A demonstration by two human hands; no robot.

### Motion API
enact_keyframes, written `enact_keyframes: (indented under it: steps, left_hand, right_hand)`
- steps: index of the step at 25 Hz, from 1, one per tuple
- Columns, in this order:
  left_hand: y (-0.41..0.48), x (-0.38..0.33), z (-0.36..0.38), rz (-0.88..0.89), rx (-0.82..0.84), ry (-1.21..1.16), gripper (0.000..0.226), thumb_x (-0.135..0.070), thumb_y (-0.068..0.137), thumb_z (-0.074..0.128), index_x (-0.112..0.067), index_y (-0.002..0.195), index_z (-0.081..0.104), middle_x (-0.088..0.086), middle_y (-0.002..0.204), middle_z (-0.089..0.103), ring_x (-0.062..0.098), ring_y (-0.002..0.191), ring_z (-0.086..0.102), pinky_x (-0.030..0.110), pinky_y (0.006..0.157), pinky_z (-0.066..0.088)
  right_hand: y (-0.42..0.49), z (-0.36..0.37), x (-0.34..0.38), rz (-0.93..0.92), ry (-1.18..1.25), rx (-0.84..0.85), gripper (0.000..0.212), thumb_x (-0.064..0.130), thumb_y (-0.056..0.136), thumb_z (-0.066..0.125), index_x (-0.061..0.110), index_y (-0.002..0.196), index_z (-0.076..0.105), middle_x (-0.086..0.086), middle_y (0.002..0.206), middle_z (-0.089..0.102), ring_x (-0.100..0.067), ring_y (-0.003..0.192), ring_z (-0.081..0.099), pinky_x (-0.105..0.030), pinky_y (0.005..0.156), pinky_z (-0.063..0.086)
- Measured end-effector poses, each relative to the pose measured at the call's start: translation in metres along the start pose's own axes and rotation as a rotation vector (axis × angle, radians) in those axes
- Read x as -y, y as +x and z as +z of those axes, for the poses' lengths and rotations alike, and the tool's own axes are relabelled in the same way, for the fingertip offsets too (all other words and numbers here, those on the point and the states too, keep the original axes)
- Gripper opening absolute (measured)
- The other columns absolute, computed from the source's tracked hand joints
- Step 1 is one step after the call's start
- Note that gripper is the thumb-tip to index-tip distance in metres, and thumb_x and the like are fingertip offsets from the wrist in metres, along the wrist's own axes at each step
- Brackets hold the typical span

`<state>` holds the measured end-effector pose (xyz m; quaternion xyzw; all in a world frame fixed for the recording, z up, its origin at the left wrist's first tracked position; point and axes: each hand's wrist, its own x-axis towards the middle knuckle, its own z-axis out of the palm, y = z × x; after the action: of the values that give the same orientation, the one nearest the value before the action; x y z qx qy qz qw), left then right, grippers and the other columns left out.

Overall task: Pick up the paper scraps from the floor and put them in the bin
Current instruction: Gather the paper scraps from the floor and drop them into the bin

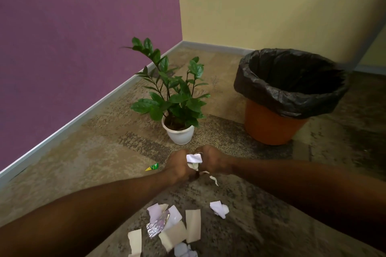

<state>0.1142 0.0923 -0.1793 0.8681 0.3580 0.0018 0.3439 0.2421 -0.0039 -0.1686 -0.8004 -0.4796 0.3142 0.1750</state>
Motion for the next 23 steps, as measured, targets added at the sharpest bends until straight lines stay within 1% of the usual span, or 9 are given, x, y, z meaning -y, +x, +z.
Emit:
enact_keyframes:
  steps: [3,5,7,11,14,16,18,21,23]
  left_hand:
    - [-0.001,-0.033,-0.008,0.05,-0.012,0.033,0.041,-0.022,0.079,0.083,-0.002,0.113,0.069,0.013,0.11,0.072,0.026,0.104,0.068,0.031,0.075,0.045]
    - [-0.002,-0.065,-0.015,0.084,-0.042,0.046,0.043,-0.023,0.084,0.079,-0.002,0.119,0.066,0.014,0.117,0.07,0.028,0.112,0.065,0.035,0.086,0.048]
    - [-0.006,-0.101,-0.022,0.112,-0.093,0.056,0.041,-0.02,0.085,0.077,-0.002,0.12,0.065,0.016,0.121,0.069,0.03,0.116,0.064,0.035,0.091,0.049]
    - [-0.011,-0.171,-0.041,0.202,-0.215,-0.051,0.04,-0.017,0.081,0.08,-0.003,0.117,0.067,0.014,0.111,0.071,0.03,0.104,0.069,0.037,0.08,0.056]
    - [-0.009,-0.214,-0.066,0.339,-0.349,-0.041,0.024,-0.013,0.078,0.079,-0.011,0.096,0.065,0.005,0.095,0.067,0.02,0.087,0.062,0.029,0.065,0.041]
    - [-0.006,-0.241,-0.081,0.44,-0.409,-0.05,0.023,-0.012,0.077,0.078,-0.021,0.087,0.059,0.001,0.086,0.062,0.016,0.079,0.056,0.025,0.061,0.036]
    - [0.002,-0.264,-0.091,0.501,-0.444,-0.05,0.021,-0.011,0.08,0.075,-0.021,0.085,0.057,-0.001,0.085,0.06,0.016,0.079,0.054,0.022,0.055,0.033]
    - [0.019,-0.294,-0.09,0.553,-0.463,0.003,0.014,-0.009,0.082,0.07,-0.012,0.094,0.063,0.007,0.095,0.068,0.023,0.085,0.059,0.026,0.066,0.039]
    - [0.029,-0.312,-0.086,0.58,-0.449,0.046,0.017,-0.006,0.084,0.067,-0.007,0.101,0.064,0.013,0.102,0.07,0.028,0.092,0.063,0.029,0.071,0.04]
  right_hand:
    - [-0.017,-0.029,-0.002,-0.005,-0.017,-0.056,0.039,0.007,0.083,0.077,-0.001,0.12,0.068,-0.019,0.116,0.071,-0.031,0.103,0.068,-0.028,0.073,0.045]
    - [-0.032,-0.054,-0.004,0.008,-0.058,-0.099,0.038,0.011,0.085,0.077,0.0,0.12,0.068,-0.018,0.117,0.072,-0.028,0.1,0.068,-0.026,0.071,0.042]
    - [-0.047,-0.084,-0.007,0.02,-0.084,-0.16,0.043,0.014,0.085,0.078,0.002,0.125,0.067,-0.015,0.121,0.071,-0.026,0.108,0.068,-0.024,0.073,0.04]
    - [-0.077,-0.151,-0.003,-0.017,-0.068,-0.353,0.038,0.014,0.087,0.078,0.004,0.123,0.068,-0.011,0.121,0.07,-0.018,0.107,0.063,-0.012,0.068,0.032]
    - [-0.096,-0.194,0.011,-0.102,-0.062,-0.522,0.031,0.0,0.079,0.079,-0.001,0.109,0.073,-0.018,0.111,0.073,-0.03,0.105,0.068,-0.024,0.071,0.039]
    - [-0.107,-0.217,0.016,-0.181,-0.03,-0.651,0.017,0.003,0.073,0.079,0.002,0.089,0.074,-0.016,0.094,0.075,-0.03,0.089,0.07,-0.031,0.066,0.047]
    - [-0.111,-0.238,0.013,-0.208,0.015,-0.746,0.018,0.008,0.072,0.079,0.005,0.089,0.075,-0.013,0.092,0.074,-0.025,0.087,0.068,-0.035,0.071,0.055]
    - [-0.111,-0.263,0.0,-0.156,0.013,-0.827,0.022,0.016,0.081,0.078,0.012,0.102,0.075,-0.013,0.107,0.068,-0.023,0.098,0.06,-0.022,0.07,0.046]
    - [-0.109,-0.276,-0.013,-0.133,0.037,-0.881,0.017,0.018,0.084,0.074,0.014,0.1,0.073,-0.013,0.106,0.066,-0.025,0.098,0.059,-0.023,0.071,0.041]
